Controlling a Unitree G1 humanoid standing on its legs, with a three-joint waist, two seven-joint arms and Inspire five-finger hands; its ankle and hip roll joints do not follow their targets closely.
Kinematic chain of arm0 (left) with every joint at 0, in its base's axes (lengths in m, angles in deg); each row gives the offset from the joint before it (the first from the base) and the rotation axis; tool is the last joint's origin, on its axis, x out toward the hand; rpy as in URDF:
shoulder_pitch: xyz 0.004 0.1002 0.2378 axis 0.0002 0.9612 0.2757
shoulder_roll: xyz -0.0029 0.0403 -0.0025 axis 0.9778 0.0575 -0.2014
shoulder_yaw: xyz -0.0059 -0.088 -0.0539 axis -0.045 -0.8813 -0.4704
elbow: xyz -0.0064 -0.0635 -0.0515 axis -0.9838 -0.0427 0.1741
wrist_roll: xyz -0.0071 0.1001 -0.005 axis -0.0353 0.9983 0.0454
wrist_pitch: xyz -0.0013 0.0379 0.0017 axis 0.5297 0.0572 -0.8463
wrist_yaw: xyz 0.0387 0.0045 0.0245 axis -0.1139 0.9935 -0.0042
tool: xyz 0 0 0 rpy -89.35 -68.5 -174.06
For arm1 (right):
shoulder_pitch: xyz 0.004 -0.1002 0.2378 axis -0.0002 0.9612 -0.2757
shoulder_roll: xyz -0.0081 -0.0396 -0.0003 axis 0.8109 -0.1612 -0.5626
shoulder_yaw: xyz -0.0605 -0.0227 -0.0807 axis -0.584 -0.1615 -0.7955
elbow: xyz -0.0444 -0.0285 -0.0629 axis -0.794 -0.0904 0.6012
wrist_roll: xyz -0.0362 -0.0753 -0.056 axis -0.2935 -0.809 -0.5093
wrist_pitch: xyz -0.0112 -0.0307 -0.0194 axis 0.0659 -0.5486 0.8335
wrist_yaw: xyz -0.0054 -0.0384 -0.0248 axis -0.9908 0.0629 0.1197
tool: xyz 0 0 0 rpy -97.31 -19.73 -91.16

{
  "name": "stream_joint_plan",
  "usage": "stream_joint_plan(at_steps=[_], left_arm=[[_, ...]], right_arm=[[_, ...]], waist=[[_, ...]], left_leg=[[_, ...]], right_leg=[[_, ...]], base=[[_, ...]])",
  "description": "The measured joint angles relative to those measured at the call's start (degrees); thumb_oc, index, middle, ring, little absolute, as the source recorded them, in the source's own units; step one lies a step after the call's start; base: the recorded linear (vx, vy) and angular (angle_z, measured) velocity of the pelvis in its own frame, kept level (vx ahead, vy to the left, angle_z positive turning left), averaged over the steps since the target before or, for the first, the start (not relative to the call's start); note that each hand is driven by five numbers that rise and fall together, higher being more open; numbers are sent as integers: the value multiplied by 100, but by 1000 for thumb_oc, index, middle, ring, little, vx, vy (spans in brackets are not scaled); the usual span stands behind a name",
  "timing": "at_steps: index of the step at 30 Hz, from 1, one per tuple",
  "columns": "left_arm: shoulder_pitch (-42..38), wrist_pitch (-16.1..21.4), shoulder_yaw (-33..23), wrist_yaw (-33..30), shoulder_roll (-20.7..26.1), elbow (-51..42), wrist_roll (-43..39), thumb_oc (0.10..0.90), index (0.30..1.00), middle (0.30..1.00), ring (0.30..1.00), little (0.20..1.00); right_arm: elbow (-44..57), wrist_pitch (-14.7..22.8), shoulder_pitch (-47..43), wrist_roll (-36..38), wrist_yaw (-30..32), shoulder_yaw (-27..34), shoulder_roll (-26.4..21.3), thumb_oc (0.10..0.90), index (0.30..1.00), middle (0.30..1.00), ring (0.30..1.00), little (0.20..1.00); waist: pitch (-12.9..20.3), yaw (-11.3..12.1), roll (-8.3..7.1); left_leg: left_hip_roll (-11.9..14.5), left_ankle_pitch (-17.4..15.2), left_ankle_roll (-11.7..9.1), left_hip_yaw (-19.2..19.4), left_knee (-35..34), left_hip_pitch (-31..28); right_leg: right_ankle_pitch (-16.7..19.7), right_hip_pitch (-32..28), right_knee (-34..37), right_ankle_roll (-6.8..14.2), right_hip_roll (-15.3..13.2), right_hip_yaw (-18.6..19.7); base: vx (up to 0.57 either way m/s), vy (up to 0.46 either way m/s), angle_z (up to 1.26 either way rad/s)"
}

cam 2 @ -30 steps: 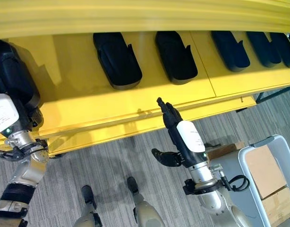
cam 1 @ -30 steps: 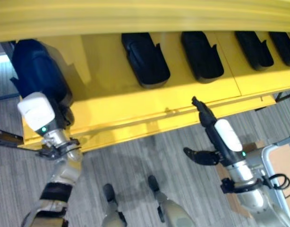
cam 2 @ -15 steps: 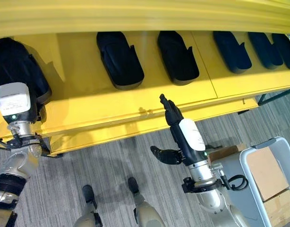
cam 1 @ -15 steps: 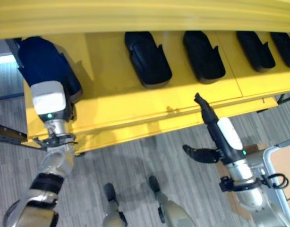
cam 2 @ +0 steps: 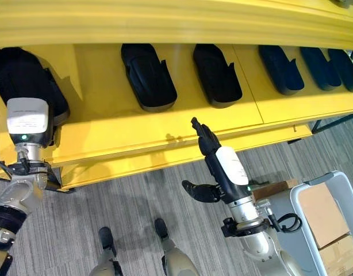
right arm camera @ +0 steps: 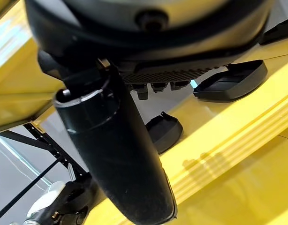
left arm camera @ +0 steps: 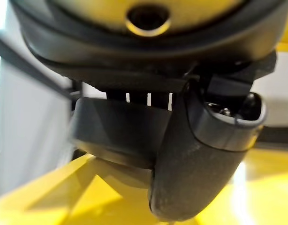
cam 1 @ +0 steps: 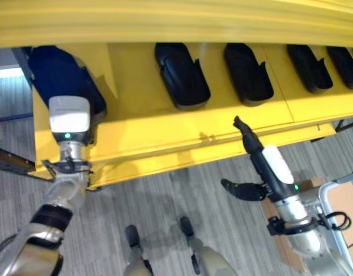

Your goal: Move parts from the plastic box to the shelf.

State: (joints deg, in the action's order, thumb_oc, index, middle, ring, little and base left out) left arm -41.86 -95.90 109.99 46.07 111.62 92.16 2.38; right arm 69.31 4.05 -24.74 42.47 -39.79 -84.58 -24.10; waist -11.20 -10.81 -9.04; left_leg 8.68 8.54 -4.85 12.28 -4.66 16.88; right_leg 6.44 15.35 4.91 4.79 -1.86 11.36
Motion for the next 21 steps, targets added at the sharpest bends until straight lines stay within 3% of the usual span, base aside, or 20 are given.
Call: stream_joint_plan(at_steps=[6, 21], left_arm=[[-326, 58, 712, 227, 335, 94, 521, 400, 300, 300, 300, 300], [-606, 287, 1113, 391, 497, 115, 965, 400, 300, 300, 300, 300]], right_arm=[[-59, 72, -25, 90, 1, -27, -5, 900, 1000, 1000, 1000, 1000], [-276, 165, -44, 89, 41, -30, -170, 900, 1000, 1000, 1000, 1000]], waist=[[-13, 12, 57], [-94, 33, 287]], left_leg=[[-19, 11, 12, -14, 0, 16], [-75, 18, 33, -79, 0, 111]], right_leg=[[-3, 4, 2, 0, -20, -28], [-23, 62, 3, 24, -72, -91]], base=[[0, 0, 0], [-1, 0, 2]])
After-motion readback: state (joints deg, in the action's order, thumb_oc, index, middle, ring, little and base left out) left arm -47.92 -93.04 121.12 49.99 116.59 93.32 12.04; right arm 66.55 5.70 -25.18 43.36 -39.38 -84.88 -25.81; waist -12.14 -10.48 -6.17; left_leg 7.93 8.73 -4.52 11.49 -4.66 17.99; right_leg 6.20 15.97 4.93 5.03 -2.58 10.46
